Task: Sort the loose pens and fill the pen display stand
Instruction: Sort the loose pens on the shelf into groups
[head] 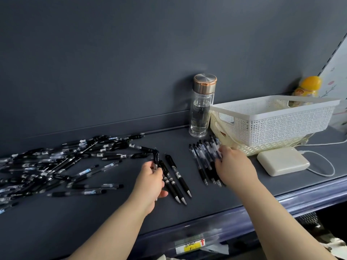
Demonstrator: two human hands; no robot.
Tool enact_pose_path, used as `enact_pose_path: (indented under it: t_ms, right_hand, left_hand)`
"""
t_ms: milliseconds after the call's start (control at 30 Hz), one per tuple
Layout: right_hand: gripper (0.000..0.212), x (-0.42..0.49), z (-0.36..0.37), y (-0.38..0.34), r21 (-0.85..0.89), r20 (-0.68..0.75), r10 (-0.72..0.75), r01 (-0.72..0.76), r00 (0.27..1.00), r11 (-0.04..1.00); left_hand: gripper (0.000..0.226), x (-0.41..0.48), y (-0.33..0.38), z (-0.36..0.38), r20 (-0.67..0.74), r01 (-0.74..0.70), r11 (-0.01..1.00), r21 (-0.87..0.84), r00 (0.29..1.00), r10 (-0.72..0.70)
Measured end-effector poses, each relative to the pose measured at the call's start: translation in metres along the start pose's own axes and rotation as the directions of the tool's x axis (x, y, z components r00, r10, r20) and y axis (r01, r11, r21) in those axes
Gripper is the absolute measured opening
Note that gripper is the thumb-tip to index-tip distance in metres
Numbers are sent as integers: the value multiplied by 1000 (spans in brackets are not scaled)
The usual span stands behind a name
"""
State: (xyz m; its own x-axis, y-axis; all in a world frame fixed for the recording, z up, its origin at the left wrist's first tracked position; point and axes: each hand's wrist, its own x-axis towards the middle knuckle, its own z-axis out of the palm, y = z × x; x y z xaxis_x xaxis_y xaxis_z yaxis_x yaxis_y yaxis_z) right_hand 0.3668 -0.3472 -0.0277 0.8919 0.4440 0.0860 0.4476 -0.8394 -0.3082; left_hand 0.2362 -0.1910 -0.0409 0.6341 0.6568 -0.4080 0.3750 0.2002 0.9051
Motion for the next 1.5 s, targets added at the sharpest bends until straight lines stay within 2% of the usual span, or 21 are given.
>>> enact_pose_path:
  t_ms: [100, 200, 267, 333, 433, 667, 867, 933, 1000, 1100, 1200, 1367, 1500]
  right_hand:
    - [27, -3, 1, -2, -111, -22, -59, 57, 998, 992]
    - [24, -9, 2, -17, 43, -95, -188, 193, 978, 980]
    - [30, -18, 5, -35, 124, 24, -306, 301, 952, 946]
    - [42, -31, 14, -53, 172, 195, -414, 384, 889, 907]
    - [54, -44, 36, -72, 148, 328, -481, 459, 813, 876]
    - [54, -34, 53, -83, 126, 286, -285, 259, 915, 958]
    - [49, -32, 51, -83, 299, 284, -311, 224, 907, 927]
    - [47, -32, 49, -82, 352, 258, -309, 209, 915, 912]
    - [46, -32, 48, -81, 360, 256, -299, 197, 919, 912]
    - [45, -33, 48, -81, 328, 260, -290, 198, 921, 924]
    - [45, -33, 47, -86, 296, 237, -267, 193, 934, 936]
    - [44, -34, 46, -101, 240, 164, -248, 205, 955, 949]
    - [41, -35, 45, -108, 228, 123, -226, 194, 966, 954]
  left_hand:
    - [52, -4, 1, -1, 1, 19, 1000, 10, 1000, -19]
    - [55, -6, 0, -3, -21, 15, 999, 33, 1000, -14]
    - [54, -8, 0, -4, -51, 1, 999, 39, 999, 1]
    - [53, -9, 0, -6, -89, -26, 999, 45, 996, 30]
    - [56, -11, -1, -12, -122, -63, 995, 71, 990, 72]
    - [61, -16, -3, -16, -39, -37, 981, 193, 998, 45]
    - [55, -8, 1, -12, 122, -84, 889, 450, 992, 32]
    - [47, -5, 3, -16, 198, -173, 801, 574, 978, 69]
    - [38, -2, 7, -22, 258, -265, 665, 699, 960, 111]
    - [39, 11, 13, -39, 262, -356, 478, 803, 931, 254]
    - [43, 31, 24, -61, 238, -381, 327, 865, 885, 400]
    - [62, 67, 32, -78, 326, -359, 28, 933, 875, 358]
    - [49, 82, 35, -78, 378, -350, -144, 926, 845, 378]
